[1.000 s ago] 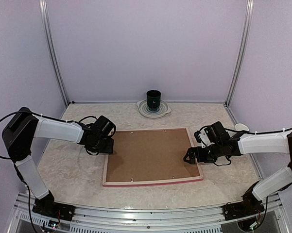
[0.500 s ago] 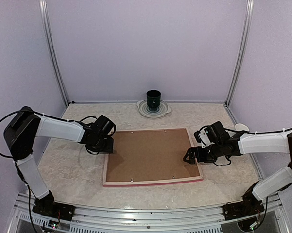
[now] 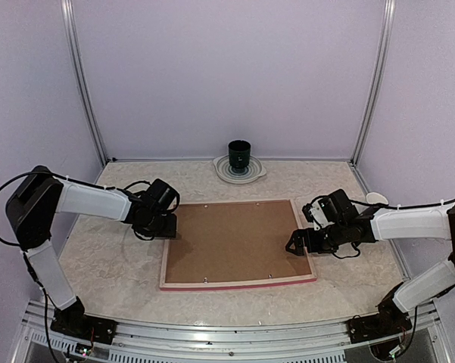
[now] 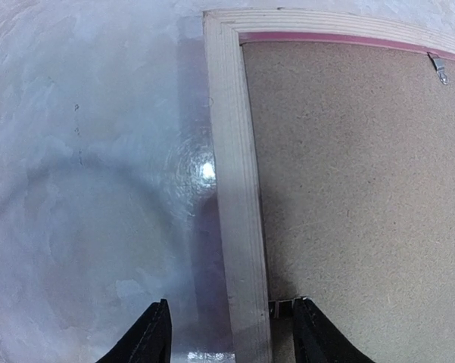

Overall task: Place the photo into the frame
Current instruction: Press the fastener onto the backboard.

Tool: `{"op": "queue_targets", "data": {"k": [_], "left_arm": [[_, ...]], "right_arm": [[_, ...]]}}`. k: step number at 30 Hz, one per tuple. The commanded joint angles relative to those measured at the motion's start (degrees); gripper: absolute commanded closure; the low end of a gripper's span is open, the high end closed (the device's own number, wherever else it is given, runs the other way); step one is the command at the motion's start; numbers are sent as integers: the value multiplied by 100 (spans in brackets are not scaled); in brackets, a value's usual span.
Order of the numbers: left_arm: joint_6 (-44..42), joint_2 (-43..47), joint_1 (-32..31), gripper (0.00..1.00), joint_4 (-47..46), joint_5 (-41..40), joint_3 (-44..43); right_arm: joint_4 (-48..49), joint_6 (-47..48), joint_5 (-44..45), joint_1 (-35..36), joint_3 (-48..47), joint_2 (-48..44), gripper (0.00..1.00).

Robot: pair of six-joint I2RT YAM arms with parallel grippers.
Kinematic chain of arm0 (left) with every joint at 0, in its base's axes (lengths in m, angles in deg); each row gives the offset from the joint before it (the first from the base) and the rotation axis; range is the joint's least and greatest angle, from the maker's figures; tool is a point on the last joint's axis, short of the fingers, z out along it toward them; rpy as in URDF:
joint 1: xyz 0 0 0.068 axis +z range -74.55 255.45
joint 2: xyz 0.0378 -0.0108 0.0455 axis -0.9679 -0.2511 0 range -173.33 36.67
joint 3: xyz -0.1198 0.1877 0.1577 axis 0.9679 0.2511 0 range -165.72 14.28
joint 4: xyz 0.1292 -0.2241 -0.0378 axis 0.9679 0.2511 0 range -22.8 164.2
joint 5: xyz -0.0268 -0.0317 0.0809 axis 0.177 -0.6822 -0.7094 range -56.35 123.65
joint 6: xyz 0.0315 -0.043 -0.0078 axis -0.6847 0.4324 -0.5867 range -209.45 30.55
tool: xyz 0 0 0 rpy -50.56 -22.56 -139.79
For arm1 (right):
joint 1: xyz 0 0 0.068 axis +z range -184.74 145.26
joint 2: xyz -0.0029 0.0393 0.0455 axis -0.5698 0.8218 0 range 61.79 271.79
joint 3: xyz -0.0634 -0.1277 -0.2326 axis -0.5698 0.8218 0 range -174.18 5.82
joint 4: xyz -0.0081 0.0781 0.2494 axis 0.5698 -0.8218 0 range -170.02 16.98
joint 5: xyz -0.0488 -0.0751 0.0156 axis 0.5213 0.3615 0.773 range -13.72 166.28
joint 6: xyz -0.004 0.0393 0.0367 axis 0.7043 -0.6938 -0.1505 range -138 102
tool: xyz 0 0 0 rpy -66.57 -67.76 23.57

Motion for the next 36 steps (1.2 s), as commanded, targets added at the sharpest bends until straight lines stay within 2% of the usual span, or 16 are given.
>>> {"op": "queue_targets", "data": {"k": [1,12,24,36], "left_arm": [[-14,192,65,44,49,178,111],[4,60,289,44,-112,589,-95],[-75,-131,292,48,-119,655,-83],[-86,-233,288,64,-34,508,-43]], "right_arm": [[59,67,13,-48,39,13,1],[14,54,-2,-45,39,-24,1],[-5,67,-4,-48,-19,-10,1],[-44,83,9,-48,-102,45,1]]}}
